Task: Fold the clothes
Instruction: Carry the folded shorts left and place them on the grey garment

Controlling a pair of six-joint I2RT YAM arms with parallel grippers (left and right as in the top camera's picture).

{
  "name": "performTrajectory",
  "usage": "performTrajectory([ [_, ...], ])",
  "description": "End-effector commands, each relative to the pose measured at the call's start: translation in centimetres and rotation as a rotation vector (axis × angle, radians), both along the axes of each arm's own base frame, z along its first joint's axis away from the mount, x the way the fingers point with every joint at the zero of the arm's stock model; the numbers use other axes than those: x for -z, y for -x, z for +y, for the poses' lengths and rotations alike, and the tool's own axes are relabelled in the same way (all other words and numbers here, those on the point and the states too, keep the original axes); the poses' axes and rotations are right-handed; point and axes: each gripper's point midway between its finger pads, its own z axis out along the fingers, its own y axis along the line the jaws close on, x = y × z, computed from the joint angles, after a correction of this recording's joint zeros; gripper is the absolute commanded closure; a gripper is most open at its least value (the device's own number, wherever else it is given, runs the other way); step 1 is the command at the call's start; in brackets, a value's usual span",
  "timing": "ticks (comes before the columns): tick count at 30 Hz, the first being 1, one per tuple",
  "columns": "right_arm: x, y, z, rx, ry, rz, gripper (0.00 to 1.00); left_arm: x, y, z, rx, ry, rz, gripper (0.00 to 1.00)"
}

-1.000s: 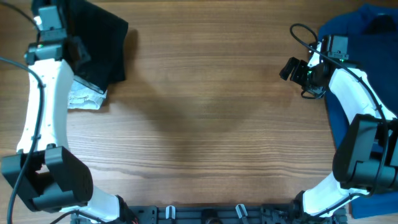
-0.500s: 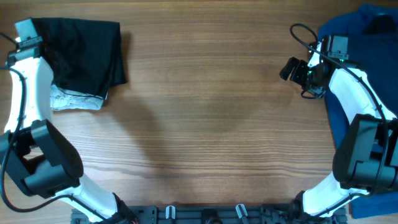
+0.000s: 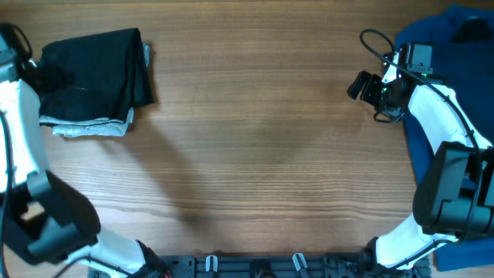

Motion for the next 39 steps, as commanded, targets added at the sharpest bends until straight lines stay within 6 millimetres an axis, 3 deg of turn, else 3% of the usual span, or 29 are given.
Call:
performTrajectory([
  [1,-0.4,0.0,-0.2,-0.005,0.023,-0.013,0.01,-3.3,-2.1,-3.4,0.141,0.137,-0.164,0.76],
  [3,-0.4,0.0,-0.2,-0.005,0.023,-0.014,0.0,-2.1,-3.0,-5.7,0.218,0.262,-0.177,0.83],
  [7,-0.5,-0.1,-0.2,-0.005,0.023,-0.016,0.0,2.6,-3.4,-8.2,0.269,0.444,-0.105,0.82],
  [10,-0.5,-0.1,-0.2,-0.005,0.024,-0.017,0.0,6.7,-2.2,-9.4,0.249,0.559,0.016,0.96],
  [14,-0.5,-0.2,-0.2,-0.005,0.024,-0.02,0.0,10.3,-1.2,-12.2,0.358,0.688,0.109,0.96],
  [16,-0.5,-0.2,-0.2,-0.005,0.024,-0.023,0.0,12.7,-0.9,-12.9,0.373,0.722,0.163,0.96],
  [17,-0.6,-0.4,-0.3,-0.005,0.026,-0.031,0.01,15.3,-0.7,-13.0,0.361,0.753,0.206,0.96],
  [20,-0.6,-0.5,-0.3,-0.005,0.026,-0.035,0.0,17.3,-0.3,-13.2,0.348,0.784,0.242,0.96],
  [22,-0.6,-0.5,-0.3,-0.005,0.026,-0.035,0.01,16.2,-1.1,-13.9,0.372,0.829,0.187,0.96],
  [25,-0.6,-0.5,-0.3,-0.005,0.026,-0.035,0.01,11.5,-3.0,-14.2,0.421,0.846,0.066,0.96],
  [28,-0.6,-0.5,-0.3,-0.005,0.026,-0.035,0.01,5.6,-4.5,-12.9,0.462,0.751,-0.051,0.96],
  [30,-0.6,-0.5,-0.3,-0.005,0.026,-0.035,0.01,2.2,-5.0,-11.2,0.456,0.681,-0.125,0.95],
  [31,-0.6,-0.5,-0.3,-0.005,0.026,-0.035,0.01,0.6,-5.0,-9.4,0.399,0.637,-0.153,0.95],
  [34,-0.6,-0.5,-0.3,-0.005,0.026,-0.035,0.0,-0.5,-4.2,-4.9,0.25,0.595,-0.199,0.96],
  [35,-0.6,-0.5,-0.3,-0.005,0.026,-0.035,0.0,-0.4,-3.6,-3.2,0.214,0.589,-0.207,0.96],
  [39,-0.6,-0.5,-0.3,-0.005,0.026,-0.035,0.01,1.1,-2.1,0.2,0.129,0.596,-0.2,0.92],
])
